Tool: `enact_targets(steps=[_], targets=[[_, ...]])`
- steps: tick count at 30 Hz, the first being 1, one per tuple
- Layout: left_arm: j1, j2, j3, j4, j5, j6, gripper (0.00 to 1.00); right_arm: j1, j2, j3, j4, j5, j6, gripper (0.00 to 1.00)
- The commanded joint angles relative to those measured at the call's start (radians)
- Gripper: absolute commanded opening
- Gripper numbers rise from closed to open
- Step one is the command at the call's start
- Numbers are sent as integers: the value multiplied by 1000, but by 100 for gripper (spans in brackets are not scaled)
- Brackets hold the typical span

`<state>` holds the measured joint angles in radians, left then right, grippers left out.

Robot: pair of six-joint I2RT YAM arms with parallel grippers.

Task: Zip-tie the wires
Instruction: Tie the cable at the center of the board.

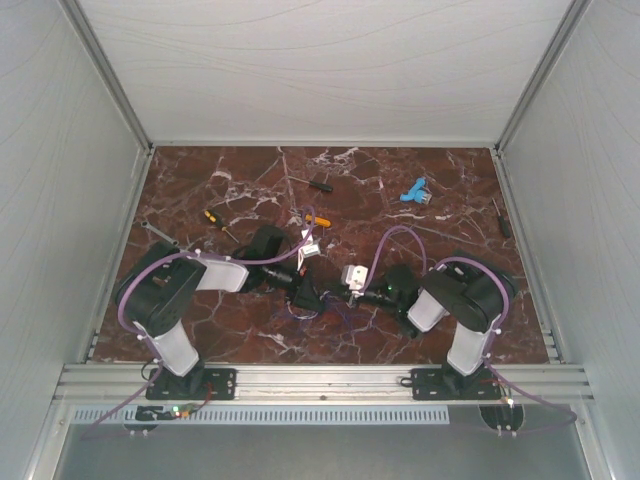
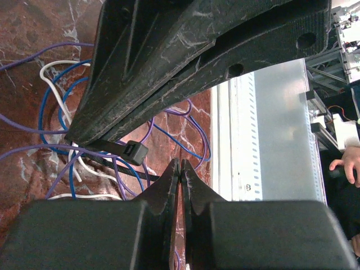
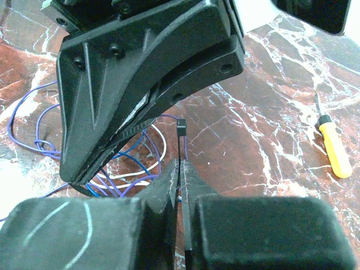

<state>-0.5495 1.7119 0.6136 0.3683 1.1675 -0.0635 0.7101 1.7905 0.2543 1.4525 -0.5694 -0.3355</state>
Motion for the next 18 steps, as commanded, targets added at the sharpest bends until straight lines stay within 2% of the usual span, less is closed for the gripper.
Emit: enact_targets(steps=[1,18], targets=[[2,5,23,20,24,19,0,10,-22,-19,175,-4,-51,0],[3,37,46,-21,21,35,0,28,-40,-30,174,13,-69,0]])
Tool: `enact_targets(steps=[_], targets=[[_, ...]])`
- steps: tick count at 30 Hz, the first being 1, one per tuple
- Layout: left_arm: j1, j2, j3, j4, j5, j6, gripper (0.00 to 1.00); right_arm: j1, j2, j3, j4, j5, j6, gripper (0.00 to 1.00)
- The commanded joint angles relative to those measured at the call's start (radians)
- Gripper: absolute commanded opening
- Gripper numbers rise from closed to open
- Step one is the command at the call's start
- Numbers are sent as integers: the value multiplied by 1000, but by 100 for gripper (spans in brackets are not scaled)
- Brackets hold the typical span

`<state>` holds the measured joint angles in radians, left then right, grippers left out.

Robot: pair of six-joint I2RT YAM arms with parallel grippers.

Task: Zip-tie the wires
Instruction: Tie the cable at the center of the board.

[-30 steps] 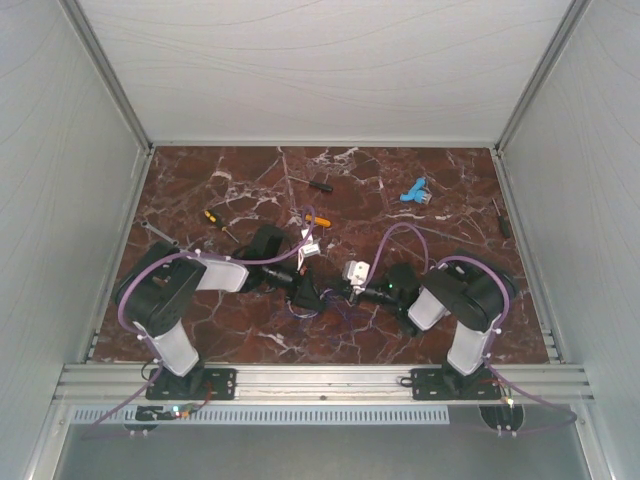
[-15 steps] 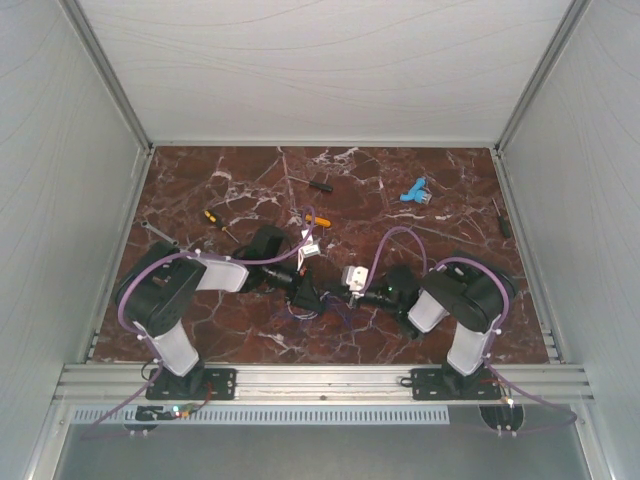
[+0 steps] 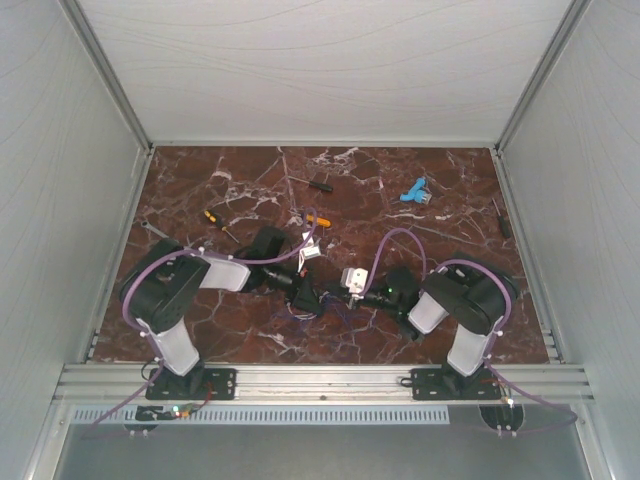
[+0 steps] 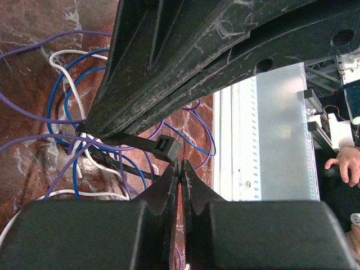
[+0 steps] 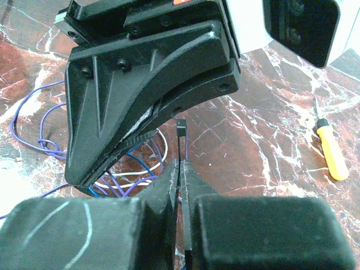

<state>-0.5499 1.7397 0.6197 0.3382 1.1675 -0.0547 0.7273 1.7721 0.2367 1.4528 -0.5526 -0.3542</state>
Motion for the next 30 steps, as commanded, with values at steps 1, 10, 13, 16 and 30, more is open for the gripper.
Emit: enact_targets(steps=[1,10,13,16,30], targets=[[2,10,40,10,19,27,0,11,-21,-14,173,-4,-53,0],[2,6,41,9,22,27,0,17,-7,-20,173,-1,-77,0],[2,6,41,7,24,28,0,22,-2,-20,173,2,-83,0],[2,3,40,7,24,27,0,27,4,-21,173,3,-91,0],[3,3,41,5,21,29,0,38,18,-29,173,11,-109,0]])
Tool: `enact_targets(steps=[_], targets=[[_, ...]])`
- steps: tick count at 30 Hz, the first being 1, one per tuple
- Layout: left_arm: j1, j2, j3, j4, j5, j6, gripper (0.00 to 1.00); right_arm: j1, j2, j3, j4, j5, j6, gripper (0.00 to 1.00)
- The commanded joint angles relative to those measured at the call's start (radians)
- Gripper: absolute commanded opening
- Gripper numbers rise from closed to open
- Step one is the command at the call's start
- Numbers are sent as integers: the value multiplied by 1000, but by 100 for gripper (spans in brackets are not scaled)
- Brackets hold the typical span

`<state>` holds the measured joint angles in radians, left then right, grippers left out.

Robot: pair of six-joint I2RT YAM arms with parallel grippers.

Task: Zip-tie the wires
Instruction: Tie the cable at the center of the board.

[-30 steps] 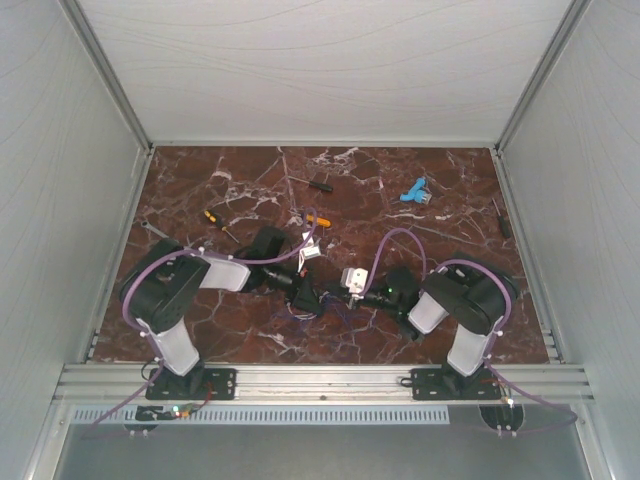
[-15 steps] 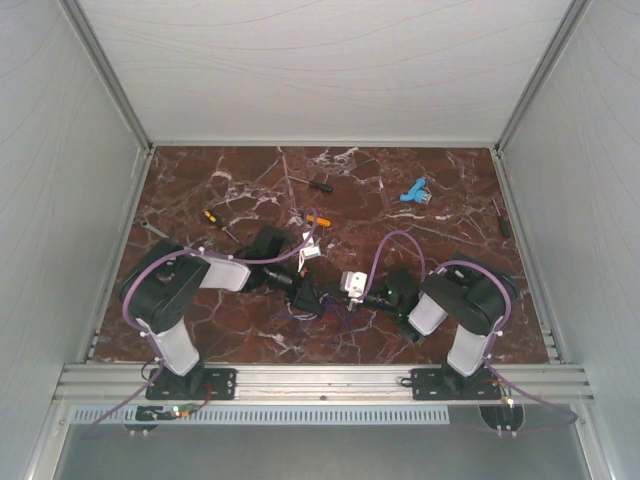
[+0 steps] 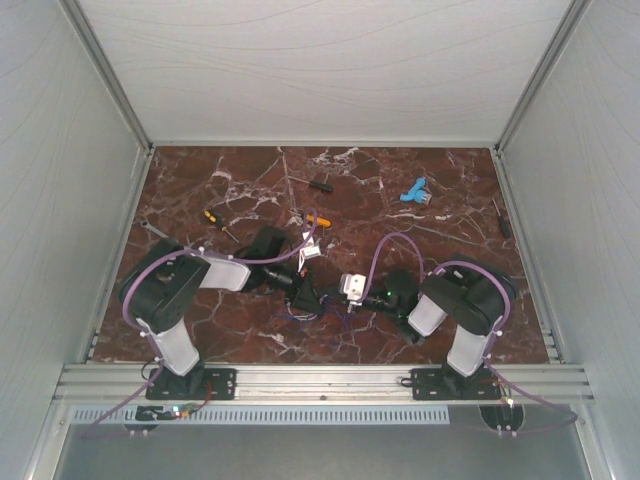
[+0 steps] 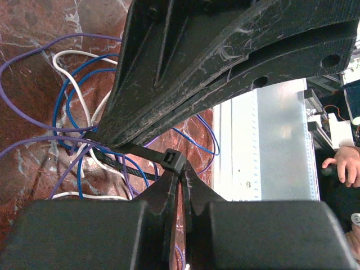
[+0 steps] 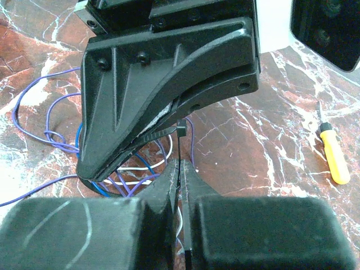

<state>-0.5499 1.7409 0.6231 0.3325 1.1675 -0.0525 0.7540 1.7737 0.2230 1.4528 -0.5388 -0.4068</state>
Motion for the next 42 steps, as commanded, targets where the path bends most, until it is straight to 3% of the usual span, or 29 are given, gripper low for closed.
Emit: enact_targets(steps=[1,14,42], targets=[[2,1,38,12,21,27,0,11,15,-16,173,-3,-56,0],[2,2,40,2,11,28,0,25,11,-26,173,13,-94,0],[-11,32,62,-61,4,38,0,136,14,-62,175,246,-443,0]])
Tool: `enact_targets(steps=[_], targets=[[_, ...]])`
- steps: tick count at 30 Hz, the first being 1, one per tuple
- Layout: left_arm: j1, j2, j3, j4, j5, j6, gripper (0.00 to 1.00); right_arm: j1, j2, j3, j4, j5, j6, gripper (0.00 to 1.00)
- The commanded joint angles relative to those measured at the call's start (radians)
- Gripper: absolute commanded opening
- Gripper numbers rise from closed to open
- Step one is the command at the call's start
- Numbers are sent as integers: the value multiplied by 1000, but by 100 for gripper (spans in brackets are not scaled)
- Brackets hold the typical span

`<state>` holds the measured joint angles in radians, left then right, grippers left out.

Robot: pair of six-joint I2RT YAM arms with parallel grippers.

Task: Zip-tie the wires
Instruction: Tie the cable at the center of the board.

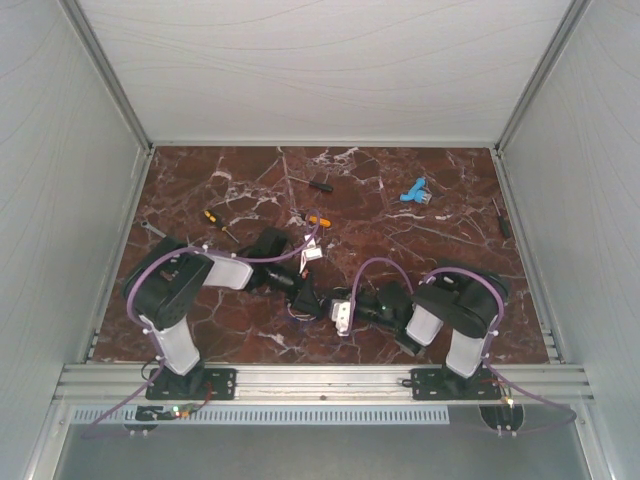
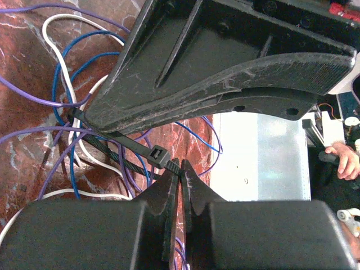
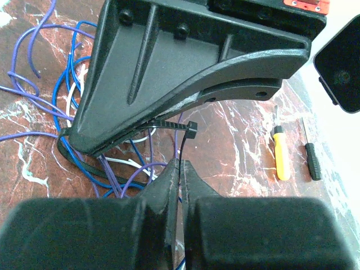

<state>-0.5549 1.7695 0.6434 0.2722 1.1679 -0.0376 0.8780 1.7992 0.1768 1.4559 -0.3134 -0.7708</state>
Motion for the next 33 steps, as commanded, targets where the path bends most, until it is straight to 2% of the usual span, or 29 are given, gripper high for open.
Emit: enact_targets(steps=[1,20,33], targets=[[-8,4,41,0,3,22,0,14,-13,-17,172,19,-83,0],[-4,32,71,-70,0,61,0,135,-18,-65,172,117,-180,0],[1,42,75,-50,31,41,0,191,66,-51,172,215,-287,0]])
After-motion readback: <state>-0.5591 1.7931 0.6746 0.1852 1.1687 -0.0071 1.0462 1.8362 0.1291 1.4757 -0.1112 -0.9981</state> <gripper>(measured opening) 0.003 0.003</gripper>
